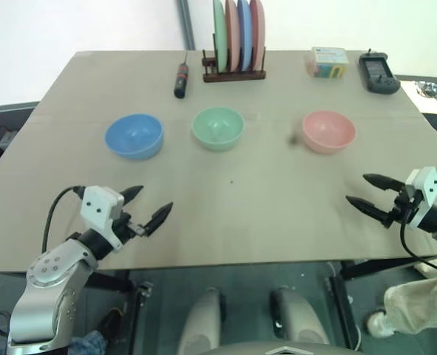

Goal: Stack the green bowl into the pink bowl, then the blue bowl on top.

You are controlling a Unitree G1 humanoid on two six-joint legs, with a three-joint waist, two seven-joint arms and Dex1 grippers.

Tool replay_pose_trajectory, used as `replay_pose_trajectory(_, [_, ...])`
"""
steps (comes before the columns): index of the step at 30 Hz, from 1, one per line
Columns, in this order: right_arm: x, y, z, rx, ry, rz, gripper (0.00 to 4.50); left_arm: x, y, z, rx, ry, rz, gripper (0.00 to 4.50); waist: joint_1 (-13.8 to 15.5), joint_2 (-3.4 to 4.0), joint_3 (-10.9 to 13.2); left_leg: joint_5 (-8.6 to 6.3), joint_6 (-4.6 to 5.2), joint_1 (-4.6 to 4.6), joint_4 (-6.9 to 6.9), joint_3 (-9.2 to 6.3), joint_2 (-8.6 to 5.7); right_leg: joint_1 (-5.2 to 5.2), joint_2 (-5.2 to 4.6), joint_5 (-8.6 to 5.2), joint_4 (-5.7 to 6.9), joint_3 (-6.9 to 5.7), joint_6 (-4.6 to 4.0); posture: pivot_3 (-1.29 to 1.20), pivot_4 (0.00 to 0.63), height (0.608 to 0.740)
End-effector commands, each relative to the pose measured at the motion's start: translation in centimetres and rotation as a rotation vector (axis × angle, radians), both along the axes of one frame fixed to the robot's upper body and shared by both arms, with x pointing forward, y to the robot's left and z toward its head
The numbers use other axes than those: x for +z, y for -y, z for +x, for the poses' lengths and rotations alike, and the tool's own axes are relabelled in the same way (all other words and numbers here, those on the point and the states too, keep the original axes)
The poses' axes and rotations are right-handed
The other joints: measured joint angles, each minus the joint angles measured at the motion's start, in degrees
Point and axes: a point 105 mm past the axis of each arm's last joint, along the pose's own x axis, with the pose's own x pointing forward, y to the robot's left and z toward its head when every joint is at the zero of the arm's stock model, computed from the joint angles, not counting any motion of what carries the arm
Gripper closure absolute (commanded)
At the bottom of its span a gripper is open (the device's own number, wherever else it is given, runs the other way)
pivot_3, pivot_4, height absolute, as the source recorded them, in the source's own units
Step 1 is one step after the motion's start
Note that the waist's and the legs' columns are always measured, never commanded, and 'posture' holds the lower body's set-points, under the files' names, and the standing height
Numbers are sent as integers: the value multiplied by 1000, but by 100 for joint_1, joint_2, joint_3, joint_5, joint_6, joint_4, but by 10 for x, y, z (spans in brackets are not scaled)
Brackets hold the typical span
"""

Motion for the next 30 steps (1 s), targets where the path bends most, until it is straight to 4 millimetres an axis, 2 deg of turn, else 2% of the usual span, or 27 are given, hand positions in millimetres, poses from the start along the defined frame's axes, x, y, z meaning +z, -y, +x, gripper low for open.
replay_pose_trajectory(1, [15, 5, 0, -9, 53, -13, 544, 14, 2, -2, -12, 52, 14, 0, 0, 0, 0, 0, 0, 0, 0, 0, 0, 0, 0, 0, 0, 0, 0, 0, 150, 740])
replay_pose_trajectory(11, [23, -3, 7, 35, 68, -32, 544, 14, 4, -4, -5, 60, 2, 0, -7, 0, 0, 0, 0, 1, 0, 0, 0, 0, 0, 0, 0, 0, 0, 0, 150, 740])
replay_pose_trajectory(16, [26, -5, 18, 26, 87, -54, 544, 15, 3, -7, 5, 67, 3, 0, -8, 0, 0, 0, 0, 0, 0, 0, 0, 0, 0, 0, 0, 0, 0, 0, 150, 740])
replay_pose_trajectory(21, [31, -5, 47, -48, 116, -174, 544, 29, 14, -16, -75, 114, -75, 0, -13, 0, 0, 0, 0, 1, 1, 2, 0, -1, 0, 0, 0, 1, -1, 0, 150, 740])
replay_pose_trajectory(25, [48, -30, 71, 11, 154, -272, 544, 44, 30, -28, -212, 153, -207, 0, -41, 3, 1, 0, 0, 1, 1, 11, 2, -5, 0, 1, 1, 7, -1, 0, 150, 740])
replay_pose_trajectory(28, [56, -38, 82, 26, 169, -307, 544, 46, 31, -29, -233, 153, -225, 0, -19, 2, 0, 0, 0, 1, 0, 4, 2, -4, 1, 2, 2, 2, 1, 0, 150, 740])
replay_pose_trajectory(30, [59, -45, 96, 28, 159, -356, 544, 46, 36, -33, -270, 145, -242, 0, -13, 2, 0, 0, 0, -3, 0, 1, 1, -3, 1, 10, -1, 0, 14, 0, 150, 740])
